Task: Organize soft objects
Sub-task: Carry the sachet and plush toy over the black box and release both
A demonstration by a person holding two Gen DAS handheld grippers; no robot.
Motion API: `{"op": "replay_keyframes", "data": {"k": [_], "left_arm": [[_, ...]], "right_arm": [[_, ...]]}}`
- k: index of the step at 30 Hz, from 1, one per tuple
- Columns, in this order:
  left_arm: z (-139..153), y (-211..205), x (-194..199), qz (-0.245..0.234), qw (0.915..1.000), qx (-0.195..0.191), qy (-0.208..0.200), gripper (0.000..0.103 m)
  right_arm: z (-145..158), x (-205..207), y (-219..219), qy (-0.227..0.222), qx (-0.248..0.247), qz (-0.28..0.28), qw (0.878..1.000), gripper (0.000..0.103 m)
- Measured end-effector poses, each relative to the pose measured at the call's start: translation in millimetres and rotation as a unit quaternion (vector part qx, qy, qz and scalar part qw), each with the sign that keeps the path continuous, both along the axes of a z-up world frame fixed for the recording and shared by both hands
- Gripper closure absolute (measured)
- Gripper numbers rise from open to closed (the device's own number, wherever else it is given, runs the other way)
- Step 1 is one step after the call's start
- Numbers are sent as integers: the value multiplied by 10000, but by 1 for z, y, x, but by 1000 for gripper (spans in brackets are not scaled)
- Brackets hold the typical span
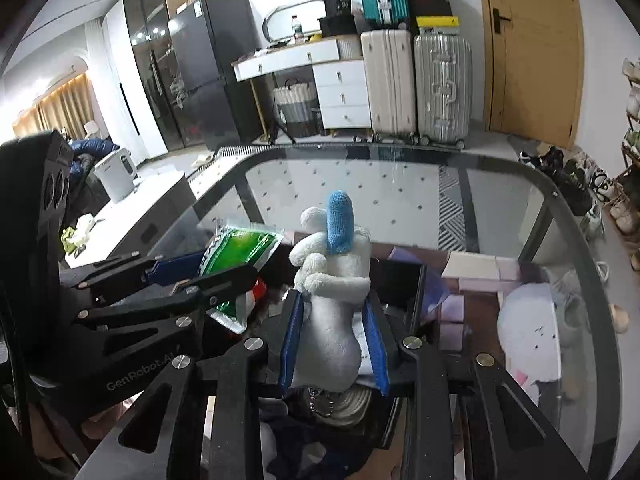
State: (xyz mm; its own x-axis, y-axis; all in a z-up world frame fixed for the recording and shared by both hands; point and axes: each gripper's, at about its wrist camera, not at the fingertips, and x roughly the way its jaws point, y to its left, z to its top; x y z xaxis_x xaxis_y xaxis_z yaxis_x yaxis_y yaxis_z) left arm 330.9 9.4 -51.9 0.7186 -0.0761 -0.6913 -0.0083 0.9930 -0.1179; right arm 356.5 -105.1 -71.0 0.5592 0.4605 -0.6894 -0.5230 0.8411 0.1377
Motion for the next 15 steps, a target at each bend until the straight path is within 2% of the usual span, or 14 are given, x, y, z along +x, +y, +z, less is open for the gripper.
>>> {"op": "replay_keyframes", "data": {"k": [9,12,15], "left_arm": [[-3,-5,-1,32,9999,44,98,66],[-3,-1,-1,42,9998,-51,180,58],[0,-1,-5,64,9997,-103,230,51]], "right_arm": [[-11,0,1,246,-100,34,9996,71],[-10,-3,-1,307,-68,67,9995,70],[-2,-11,-5,238,-108,87,9996,65]]}}
